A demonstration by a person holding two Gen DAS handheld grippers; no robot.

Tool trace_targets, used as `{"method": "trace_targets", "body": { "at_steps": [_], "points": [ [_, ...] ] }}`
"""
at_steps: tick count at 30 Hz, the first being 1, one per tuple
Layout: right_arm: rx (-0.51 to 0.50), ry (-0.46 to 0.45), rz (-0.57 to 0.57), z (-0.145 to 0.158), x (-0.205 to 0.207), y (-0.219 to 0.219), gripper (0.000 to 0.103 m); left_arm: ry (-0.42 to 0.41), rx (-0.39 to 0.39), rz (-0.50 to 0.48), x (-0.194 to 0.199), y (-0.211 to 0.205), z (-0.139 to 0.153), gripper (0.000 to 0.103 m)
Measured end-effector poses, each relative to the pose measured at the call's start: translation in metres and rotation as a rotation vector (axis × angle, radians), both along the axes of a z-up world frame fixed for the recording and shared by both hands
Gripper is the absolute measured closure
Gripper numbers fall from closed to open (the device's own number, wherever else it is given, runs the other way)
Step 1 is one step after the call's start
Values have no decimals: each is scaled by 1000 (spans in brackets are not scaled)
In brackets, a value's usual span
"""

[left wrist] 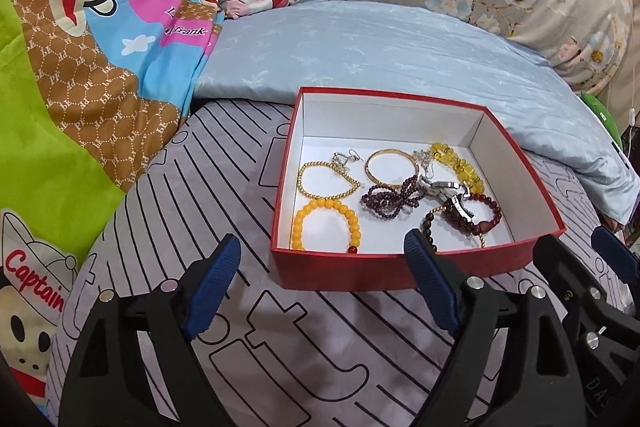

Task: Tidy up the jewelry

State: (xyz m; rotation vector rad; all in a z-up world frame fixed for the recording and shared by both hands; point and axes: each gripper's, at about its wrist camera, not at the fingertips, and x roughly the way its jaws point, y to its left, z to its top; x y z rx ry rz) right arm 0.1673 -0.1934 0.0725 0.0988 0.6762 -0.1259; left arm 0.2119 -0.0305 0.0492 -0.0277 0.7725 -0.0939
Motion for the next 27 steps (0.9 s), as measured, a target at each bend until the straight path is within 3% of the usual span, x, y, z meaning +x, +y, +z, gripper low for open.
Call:
{"method": "trace_targets", "body": {
  "at_steps": [27],
  "points": [
    [22, 7, 1, 7, -16, 1, 21, 14, 49, 8, -18, 2, 10, 19]
  ]
}}
